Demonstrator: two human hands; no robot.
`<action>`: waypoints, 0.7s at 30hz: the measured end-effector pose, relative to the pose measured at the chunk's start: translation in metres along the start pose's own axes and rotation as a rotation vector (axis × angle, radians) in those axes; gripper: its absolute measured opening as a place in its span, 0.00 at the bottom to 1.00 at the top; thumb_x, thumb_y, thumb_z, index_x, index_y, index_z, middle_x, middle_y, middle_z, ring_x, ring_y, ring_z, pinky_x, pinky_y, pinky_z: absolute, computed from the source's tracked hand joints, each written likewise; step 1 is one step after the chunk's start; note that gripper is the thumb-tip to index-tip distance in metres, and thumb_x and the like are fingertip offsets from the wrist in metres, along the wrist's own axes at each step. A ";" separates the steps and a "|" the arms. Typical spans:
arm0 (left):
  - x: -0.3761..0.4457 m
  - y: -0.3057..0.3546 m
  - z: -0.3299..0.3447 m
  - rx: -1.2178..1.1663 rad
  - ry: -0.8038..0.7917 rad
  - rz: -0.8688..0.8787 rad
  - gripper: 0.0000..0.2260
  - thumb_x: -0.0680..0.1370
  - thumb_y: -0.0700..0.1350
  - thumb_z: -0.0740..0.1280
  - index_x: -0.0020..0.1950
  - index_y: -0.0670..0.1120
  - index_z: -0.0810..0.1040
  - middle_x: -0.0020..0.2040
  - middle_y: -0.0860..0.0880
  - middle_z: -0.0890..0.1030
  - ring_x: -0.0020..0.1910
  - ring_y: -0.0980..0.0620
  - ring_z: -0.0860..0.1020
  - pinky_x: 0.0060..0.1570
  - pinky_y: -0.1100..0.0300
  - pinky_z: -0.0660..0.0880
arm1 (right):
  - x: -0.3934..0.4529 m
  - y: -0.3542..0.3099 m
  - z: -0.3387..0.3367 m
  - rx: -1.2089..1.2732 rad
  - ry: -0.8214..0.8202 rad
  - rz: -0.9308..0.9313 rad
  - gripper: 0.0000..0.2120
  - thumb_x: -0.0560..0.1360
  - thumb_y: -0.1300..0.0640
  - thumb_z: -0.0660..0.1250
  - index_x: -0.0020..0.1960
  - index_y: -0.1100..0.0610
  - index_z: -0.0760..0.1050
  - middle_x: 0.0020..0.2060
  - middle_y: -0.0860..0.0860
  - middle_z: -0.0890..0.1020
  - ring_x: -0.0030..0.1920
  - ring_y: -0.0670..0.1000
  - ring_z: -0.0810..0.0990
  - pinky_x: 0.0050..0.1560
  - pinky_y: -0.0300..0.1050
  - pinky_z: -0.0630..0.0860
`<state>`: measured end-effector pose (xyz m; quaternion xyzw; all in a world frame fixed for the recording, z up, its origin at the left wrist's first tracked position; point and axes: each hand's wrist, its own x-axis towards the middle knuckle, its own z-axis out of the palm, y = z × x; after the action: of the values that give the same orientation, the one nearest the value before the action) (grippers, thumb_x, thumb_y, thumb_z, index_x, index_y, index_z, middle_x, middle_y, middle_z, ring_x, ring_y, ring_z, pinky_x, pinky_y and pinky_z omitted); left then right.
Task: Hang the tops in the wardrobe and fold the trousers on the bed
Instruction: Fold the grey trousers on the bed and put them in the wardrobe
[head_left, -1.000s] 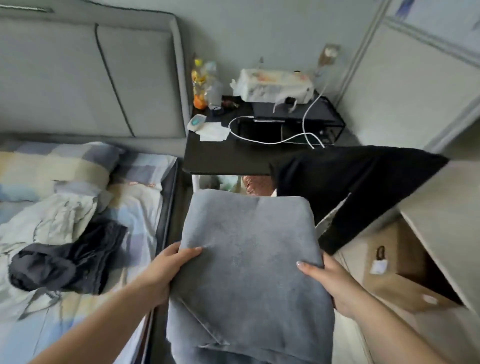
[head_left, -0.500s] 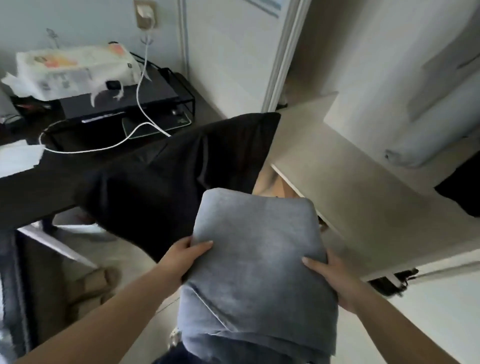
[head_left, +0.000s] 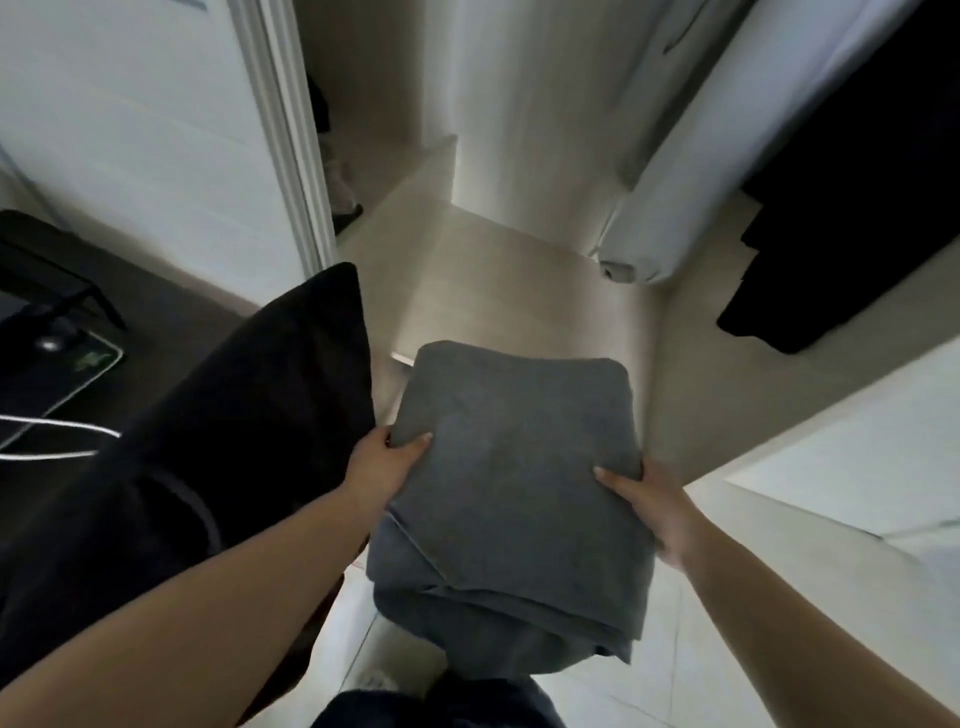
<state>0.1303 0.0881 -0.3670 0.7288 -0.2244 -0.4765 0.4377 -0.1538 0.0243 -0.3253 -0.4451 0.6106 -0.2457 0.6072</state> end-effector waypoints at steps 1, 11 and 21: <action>0.012 0.006 0.005 0.021 -0.020 0.000 0.19 0.74 0.49 0.72 0.60 0.40 0.78 0.55 0.43 0.82 0.53 0.44 0.80 0.58 0.47 0.76 | 0.006 -0.002 -0.002 0.018 0.026 0.008 0.18 0.73 0.61 0.71 0.62 0.58 0.73 0.53 0.56 0.82 0.52 0.56 0.82 0.56 0.55 0.78; 0.138 0.055 0.049 0.197 -0.054 -0.001 0.19 0.74 0.48 0.72 0.60 0.37 0.79 0.55 0.40 0.82 0.53 0.42 0.80 0.57 0.46 0.76 | 0.120 -0.018 -0.005 0.104 0.102 0.103 0.16 0.73 0.62 0.71 0.61 0.59 0.74 0.52 0.57 0.83 0.51 0.58 0.83 0.57 0.59 0.77; 0.278 0.119 0.082 0.334 0.066 -0.048 0.14 0.74 0.42 0.66 0.58 0.39 0.79 0.48 0.42 0.81 0.41 0.48 0.77 0.35 0.64 0.70 | 0.271 -0.073 0.010 0.146 0.067 0.285 0.13 0.76 0.63 0.59 0.59 0.57 0.73 0.51 0.55 0.82 0.50 0.56 0.81 0.52 0.51 0.77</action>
<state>0.1917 -0.2152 -0.4172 0.8119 -0.2685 -0.4186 0.3059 -0.0900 -0.2368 -0.4073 -0.3001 0.6681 -0.2155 0.6459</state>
